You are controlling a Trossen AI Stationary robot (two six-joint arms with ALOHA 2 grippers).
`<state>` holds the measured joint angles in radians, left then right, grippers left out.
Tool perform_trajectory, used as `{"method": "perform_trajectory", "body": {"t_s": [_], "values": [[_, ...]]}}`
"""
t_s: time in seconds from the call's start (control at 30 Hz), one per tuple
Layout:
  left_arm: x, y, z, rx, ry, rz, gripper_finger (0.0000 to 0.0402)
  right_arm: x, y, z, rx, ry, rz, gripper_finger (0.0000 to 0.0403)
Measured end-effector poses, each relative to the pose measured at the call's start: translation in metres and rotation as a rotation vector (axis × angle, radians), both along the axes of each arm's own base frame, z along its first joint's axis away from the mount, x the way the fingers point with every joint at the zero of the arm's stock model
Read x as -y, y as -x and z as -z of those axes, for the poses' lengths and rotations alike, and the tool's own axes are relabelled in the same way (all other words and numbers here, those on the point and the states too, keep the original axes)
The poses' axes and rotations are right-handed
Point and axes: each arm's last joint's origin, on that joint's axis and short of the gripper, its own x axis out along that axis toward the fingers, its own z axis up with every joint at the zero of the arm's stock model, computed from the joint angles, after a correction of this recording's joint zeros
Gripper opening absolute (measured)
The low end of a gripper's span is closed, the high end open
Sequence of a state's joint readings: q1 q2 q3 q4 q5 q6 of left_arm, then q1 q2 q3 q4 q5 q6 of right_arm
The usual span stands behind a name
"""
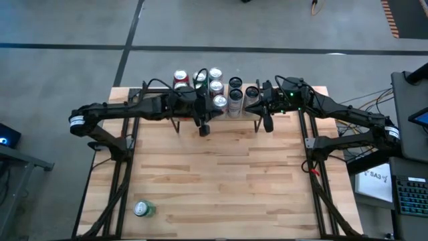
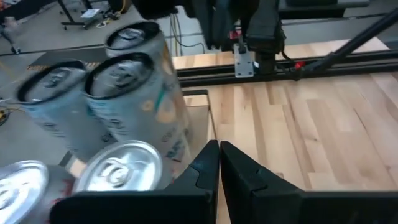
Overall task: Place canned beverage on shelf
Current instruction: Adjust the soda cans on the shelf
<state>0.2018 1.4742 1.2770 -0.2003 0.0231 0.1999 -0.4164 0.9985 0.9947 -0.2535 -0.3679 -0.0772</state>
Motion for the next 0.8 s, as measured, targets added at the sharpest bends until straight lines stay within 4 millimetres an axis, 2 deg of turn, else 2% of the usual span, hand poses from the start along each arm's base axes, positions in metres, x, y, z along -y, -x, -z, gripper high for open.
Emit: {"method": "perform_trajectory", "body": {"t_s": [0.27, 0.8], "values": [[-0.002, -0.012, 0.018, -0.055, 0.006, -0.06, 0.0, 0.0, 0.0, 0.0, -0.001, 0.004, -0.003, 0.0009], [-0.004, -0.008, 0.018, -0.078, 0.014, -0.182, 0.0, 0.0, 0.0, 0.0, -0.002, -0.002, -0.009, 0.0009]]}}
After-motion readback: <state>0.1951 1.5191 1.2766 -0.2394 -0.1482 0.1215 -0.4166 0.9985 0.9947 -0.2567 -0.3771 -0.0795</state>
